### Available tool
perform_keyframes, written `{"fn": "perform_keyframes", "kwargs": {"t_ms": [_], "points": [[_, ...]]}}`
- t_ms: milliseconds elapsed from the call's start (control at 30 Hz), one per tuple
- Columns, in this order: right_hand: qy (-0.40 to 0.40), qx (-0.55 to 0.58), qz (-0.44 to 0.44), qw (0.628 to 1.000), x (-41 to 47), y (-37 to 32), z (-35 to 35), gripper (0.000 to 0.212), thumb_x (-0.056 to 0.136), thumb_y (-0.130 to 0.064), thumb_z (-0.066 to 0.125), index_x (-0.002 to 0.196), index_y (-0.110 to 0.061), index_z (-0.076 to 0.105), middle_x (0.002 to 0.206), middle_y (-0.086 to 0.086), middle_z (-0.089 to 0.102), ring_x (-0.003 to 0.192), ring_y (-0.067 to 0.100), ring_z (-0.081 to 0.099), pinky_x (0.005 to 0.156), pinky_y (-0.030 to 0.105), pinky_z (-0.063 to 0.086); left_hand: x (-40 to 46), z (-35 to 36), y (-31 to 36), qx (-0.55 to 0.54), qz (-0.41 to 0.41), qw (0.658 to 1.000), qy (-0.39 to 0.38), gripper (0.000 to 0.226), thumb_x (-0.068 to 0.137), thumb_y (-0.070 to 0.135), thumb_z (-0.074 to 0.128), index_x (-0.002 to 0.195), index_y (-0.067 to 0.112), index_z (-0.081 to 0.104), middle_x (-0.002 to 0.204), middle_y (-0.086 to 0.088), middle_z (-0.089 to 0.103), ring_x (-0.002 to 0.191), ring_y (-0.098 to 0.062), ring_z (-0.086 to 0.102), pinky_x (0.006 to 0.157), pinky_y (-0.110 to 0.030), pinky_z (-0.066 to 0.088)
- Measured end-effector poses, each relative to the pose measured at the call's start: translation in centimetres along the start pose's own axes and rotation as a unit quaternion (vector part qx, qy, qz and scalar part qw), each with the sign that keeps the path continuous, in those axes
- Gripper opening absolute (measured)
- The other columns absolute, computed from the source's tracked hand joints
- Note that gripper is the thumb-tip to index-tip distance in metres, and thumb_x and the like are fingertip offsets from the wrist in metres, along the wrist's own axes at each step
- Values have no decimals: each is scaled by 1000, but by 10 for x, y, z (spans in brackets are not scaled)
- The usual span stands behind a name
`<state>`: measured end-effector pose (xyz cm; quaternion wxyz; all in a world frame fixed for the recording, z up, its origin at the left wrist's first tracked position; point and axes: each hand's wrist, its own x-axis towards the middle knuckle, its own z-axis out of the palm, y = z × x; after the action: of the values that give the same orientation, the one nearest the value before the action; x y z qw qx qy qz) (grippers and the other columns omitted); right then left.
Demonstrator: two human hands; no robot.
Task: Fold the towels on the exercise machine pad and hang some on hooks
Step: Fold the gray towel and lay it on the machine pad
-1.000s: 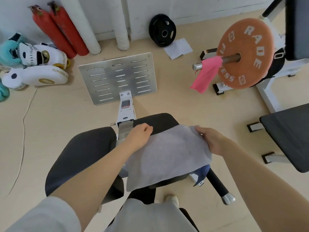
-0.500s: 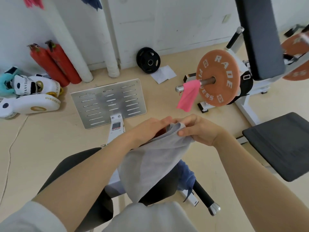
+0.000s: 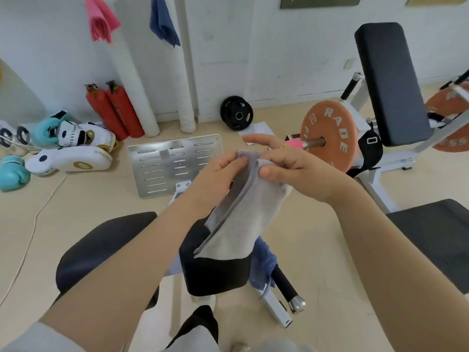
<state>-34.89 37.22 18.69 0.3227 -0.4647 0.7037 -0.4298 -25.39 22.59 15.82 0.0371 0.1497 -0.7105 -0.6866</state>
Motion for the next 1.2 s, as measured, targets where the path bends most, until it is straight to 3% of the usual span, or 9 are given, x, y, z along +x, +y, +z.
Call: {"fn": "perform_keyframes", "kwargs": {"t_ms": [100, 200, 333, 500, 667, 767, 967, 1100, 1200], "points": [[36, -144, -27, 989, -10, -9, 4, 24, 85, -41, 47, 93, -30, 66, 122, -24, 43, 122, -5, 40, 106, 32, 31, -22, 17, 9, 0, 24, 1000, -1, 37, 97, 23, 43, 77, 40, 69, 71, 9, 63, 71, -8, 56, 76, -31, 45], [134, -162, -63, 976, -19, -11, 14, 26, 81, -36, 56, 92, -16, 70, 109, -13, 50, 98, -4, 50, 88, 12, 37, -40, 24, 14, -30, 38, 999, -14, 29, 95, 29, 44, 84, 37, 70, 86, -9, 56, 82, -20, 50, 79, -39, 39], [212, -165, -94, 958, -31, -19, 28, 21, 74, -28, 66, 83, -9, 70, 98, 0, 49, 85, -2, 47, 78, 1, 33, -61, 27, 17, -64, 38, 997, -27, 27, 95, 27, 42, 91, 26, 69, 95, -14, 53, 89, -26, 47, 83, -40, 37], [254, -275, -150, 915, -42, -40, 43, 27, 74, -31, 68, 76, -6, 57, 71, -8, 44, 69, 12, 40, 56, 21, 33, -83, 29, 25, -49, 31, 998, -23, 36, 89, 43, 42, 87, 20, 69, 93, -6, 62, 92, -18, 56, 89, -34, 41], [304, -333, -201, 870, -55, -41, 55, 42, 73, -49, 57, 68, -8, 51, 56, -11, 38, 51, 10, 35, 54, 7, 22, -107, 31, 31, 54, 101, 992, 42, 28, 97, 22, 46, 92, 13, 71, 93, -8, 70, 85, -10, 61, 78, -18, 48], [259, -296, -172, 903, -65, -26, 53, 42, 67, -56, 57, 61, -15, 45, 49, -12, 32, 52, 15, 34, 64, 11, 26, -112, 32, 25, 48, 96, 983, 151, 35, 96, 28, 45, 85, 1, 64, 75, -8, 53, 69, -10, 48, 58, -18, 40], [152, -246, -52, 956, -84, 12, 47, 32, 67, -56, 59, 53, -31, 46, 67, -9, 50, 78, 22, 47, 90, 45, 38, -114, 30, 1, 80, 91, 973, 196, 41, 95, 41, 41, 91, 4, 58, 79, -2, 49, 75, -10, 45, 72, -29, 39], [139, -17, -6, 990, -90, 11, 45, 34, 66, -27, 69, 50, -19, 41, 103, -5, 52, 107, 10, 49, 85, 26, 37, -118, 25, -13, -13, 22, 992, 122, 34, 98, 41, 32, 81, 22, 55, 76, 5, 52, 75, -11, 49, 74, -25, 42], [-22, 169, 16, 985, -91, 11, 41, 44, 64, -29, 76, 49, -15, 37, 78, -5, 61, 70, 5, 57, 62, 17, 39, -125, 19, -12, -90, -21, 995, 29, 36, 99, 32, 28, 79, 16, 54, 60, 9, 58, 55, -3, 56, 51, -15, 45]]}}
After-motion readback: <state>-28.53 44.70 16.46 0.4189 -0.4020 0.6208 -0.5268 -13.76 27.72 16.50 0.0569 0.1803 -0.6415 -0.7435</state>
